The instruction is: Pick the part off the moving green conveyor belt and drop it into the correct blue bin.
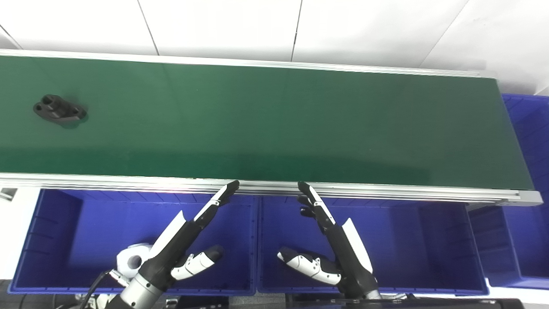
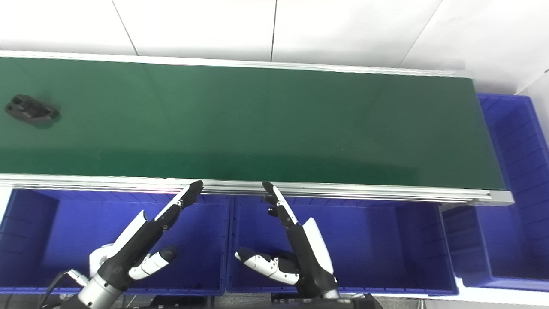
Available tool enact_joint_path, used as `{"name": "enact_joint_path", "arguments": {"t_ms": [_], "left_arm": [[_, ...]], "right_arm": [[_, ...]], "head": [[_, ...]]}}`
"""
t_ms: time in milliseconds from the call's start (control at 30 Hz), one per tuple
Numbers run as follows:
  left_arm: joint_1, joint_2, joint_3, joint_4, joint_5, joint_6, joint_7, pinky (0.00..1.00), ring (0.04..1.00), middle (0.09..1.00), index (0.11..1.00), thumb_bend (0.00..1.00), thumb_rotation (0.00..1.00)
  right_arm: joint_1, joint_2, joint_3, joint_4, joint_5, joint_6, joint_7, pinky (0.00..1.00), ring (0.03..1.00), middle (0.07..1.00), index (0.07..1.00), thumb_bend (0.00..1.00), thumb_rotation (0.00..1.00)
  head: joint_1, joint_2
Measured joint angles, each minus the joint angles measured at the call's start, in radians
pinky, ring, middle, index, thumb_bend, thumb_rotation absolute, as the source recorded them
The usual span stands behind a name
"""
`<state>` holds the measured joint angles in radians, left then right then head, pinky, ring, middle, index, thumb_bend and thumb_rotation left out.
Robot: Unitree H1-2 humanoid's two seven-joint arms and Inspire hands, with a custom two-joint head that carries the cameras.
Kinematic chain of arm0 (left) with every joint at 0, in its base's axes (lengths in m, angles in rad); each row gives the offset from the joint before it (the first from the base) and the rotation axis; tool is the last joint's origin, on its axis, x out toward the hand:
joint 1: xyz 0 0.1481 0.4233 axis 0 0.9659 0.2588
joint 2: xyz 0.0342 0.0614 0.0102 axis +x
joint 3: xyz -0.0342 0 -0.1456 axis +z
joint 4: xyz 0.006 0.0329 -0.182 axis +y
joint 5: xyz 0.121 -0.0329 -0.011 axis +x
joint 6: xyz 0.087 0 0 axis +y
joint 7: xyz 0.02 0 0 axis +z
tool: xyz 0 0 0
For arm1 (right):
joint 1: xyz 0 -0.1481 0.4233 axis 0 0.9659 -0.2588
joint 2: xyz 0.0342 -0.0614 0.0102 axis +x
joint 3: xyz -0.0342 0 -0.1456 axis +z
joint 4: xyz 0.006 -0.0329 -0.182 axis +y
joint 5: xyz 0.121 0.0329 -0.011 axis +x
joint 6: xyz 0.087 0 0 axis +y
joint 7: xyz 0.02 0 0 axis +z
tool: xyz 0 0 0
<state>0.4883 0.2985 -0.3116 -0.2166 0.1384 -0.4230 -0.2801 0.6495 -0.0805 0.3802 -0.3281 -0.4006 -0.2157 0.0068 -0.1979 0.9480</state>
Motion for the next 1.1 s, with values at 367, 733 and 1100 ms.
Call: {"name": "enact_joint_path", "arguments": {"t_ms": [367, 733, 1100], "left_arm": [[0.000, -0.001, -0.002, 0.022, -0.004, 0.001, -0.001, 0.98, 1.000, 1.000, 1.000, 0.61, 0.96], [0.012, -0.010, -0.008, 0.027, 0.008, -0.001, 0.006, 0.99, 1.000, 1.000, 1.000, 0.58, 0.96], [0.012, -0.014, -0.031, 0.057, 0.017, -0.004, 0.043, 0.98, 1.000, 1.000, 0.997, 0.56, 0.93]], "right_arm": [[-0.013, -0.002, -0.006, 0.022, -0.001, 0.000, -0.003, 0.83, 0.910, 0.957, 0.971, 0.64, 0.60], [-0.020, -0.018, -0.012, 0.068, 0.001, -0.029, -0.014, 0.81, 0.909, 0.961, 0.964, 0.67, 0.54], [-0.030, -0.030, -0.010, 0.086, 0.020, -0.032, -0.017, 0.81, 0.906, 0.958, 0.963, 0.66, 0.50]], "head": [[0.011, -0.011], [0.052, -0.066], [0.063, -0.110]]}}
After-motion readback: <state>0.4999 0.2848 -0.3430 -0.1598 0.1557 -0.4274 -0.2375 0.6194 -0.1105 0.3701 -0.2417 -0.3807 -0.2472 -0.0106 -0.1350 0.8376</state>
